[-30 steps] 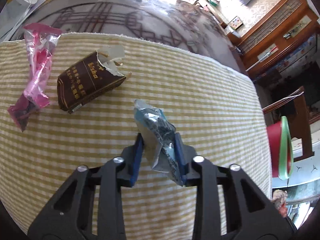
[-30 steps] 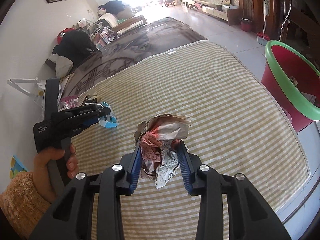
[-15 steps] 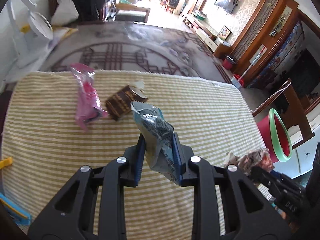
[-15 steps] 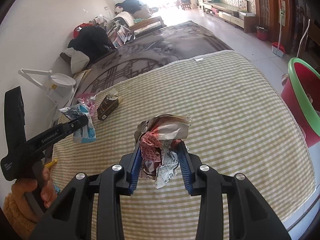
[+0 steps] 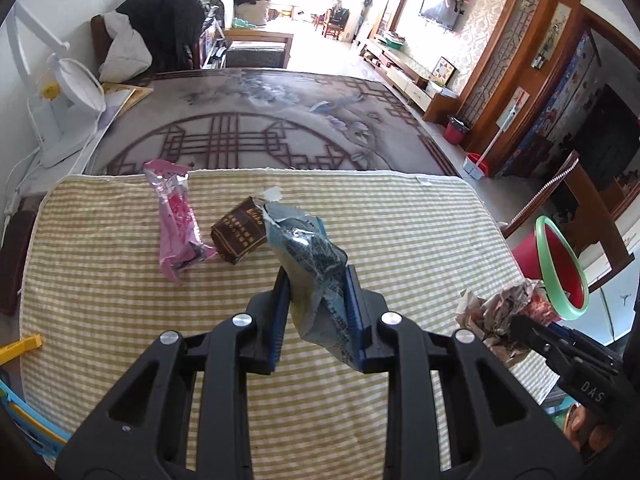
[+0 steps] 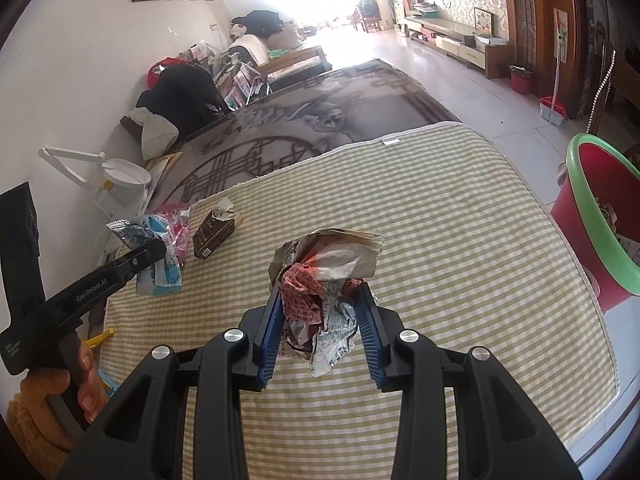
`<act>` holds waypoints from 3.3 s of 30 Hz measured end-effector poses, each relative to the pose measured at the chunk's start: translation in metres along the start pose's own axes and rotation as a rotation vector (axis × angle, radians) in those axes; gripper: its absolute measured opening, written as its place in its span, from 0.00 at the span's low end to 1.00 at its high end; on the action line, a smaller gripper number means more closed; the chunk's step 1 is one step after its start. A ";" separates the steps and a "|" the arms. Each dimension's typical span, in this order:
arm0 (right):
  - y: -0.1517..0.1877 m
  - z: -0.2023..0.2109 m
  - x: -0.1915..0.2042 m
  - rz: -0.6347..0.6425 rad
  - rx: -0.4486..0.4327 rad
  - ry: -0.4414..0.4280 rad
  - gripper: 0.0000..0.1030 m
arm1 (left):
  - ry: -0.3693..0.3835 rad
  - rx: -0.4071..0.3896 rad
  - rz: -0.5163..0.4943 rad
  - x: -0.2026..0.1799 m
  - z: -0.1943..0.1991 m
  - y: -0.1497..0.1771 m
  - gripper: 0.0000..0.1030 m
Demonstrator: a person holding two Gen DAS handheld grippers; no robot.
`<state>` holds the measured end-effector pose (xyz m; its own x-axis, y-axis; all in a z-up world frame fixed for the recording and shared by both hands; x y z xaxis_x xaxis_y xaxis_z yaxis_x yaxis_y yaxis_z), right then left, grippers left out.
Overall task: Collect trash
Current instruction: 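Carry the paper ball with right tool while left carries the blue-white wrapper toward the bucket, then release the paper ball into the bucket with right tool while left releases the blue-white wrapper, then grasp the pink wrapper with left tool while right moves to the brown cigarette box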
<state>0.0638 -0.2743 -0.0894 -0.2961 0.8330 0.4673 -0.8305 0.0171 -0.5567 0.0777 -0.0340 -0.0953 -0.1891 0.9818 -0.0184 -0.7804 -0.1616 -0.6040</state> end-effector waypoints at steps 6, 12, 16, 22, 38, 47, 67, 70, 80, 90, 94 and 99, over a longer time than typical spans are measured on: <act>-0.001 0.003 -0.008 -0.019 -0.008 -0.001 0.33 | 0.003 -0.005 -0.018 -0.011 -0.001 -0.001 0.25; -0.003 0.009 -0.017 -0.023 -0.014 -0.014 0.33 | -0.011 -0.004 -0.033 -0.022 0.000 -0.002 0.25; -0.006 0.015 -0.025 -0.017 -0.019 -0.022 0.34 | -0.022 -0.011 -0.028 -0.032 0.003 -0.001 0.25; -0.009 0.027 -0.051 -0.020 -0.011 -0.037 0.34 | -0.036 -0.005 -0.017 -0.059 0.004 0.000 0.25; -0.049 0.141 -0.220 -0.092 -0.165 0.165 0.34 | -0.017 -0.004 -0.091 -0.210 0.014 0.006 0.26; -0.050 0.185 -0.269 -0.074 -0.251 0.281 0.66 | 0.112 -0.014 -0.173 -0.306 0.014 -0.007 0.26; 0.009 0.271 -0.320 -0.276 -0.363 0.395 0.71 | 0.337 -0.040 -0.447 -0.466 0.015 -0.005 0.75; 0.005 0.265 -0.311 -0.263 -0.364 0.366 0.71 | 0.341 -0.023 -0.399 -0.444 0.019 -0.008 0.80; -0.026 0.182 -0.242 -0.124 -0.234 0.224 0.71 | 0.088 0.012 -0.125 -0.278 -0.008 -0.001 0.81; -0.032 0.091 -0.134 0.016 -0.105 0.140 0.71 | -0.275 0.102 0.278 -0.015 -0.058 -0.023 0.81; -0.022 0.065 -0.096 0.029 -0.080 0.136 0.71 | -0.349 0.100 0.319 0.046 -0.078 -0.039 0.81; -0.011 0.035 -0.053 0.030 -0.058 0.146 0.71 | -0.343 0.133 0.273 0.079 -0.111 -0.051 0.81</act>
<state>0.0723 -0.3381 -0.0839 -0.2448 0.9051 0.3477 -0.7925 0.0199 -0.6096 0.1688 0.0624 -0.1542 -0.5679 0.8150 0.1157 -0.7397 -0.4436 -0.5060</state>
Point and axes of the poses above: each gripper's, at about its wrist camera, not at the fingertips, and z roughly against the way its jaws point, x to its left, y to its underside, the point moved 1 cm from there along -z, roughly the way its jaws point, and after that the axes turned 14 degrees about -y, right-handed, at the moved point
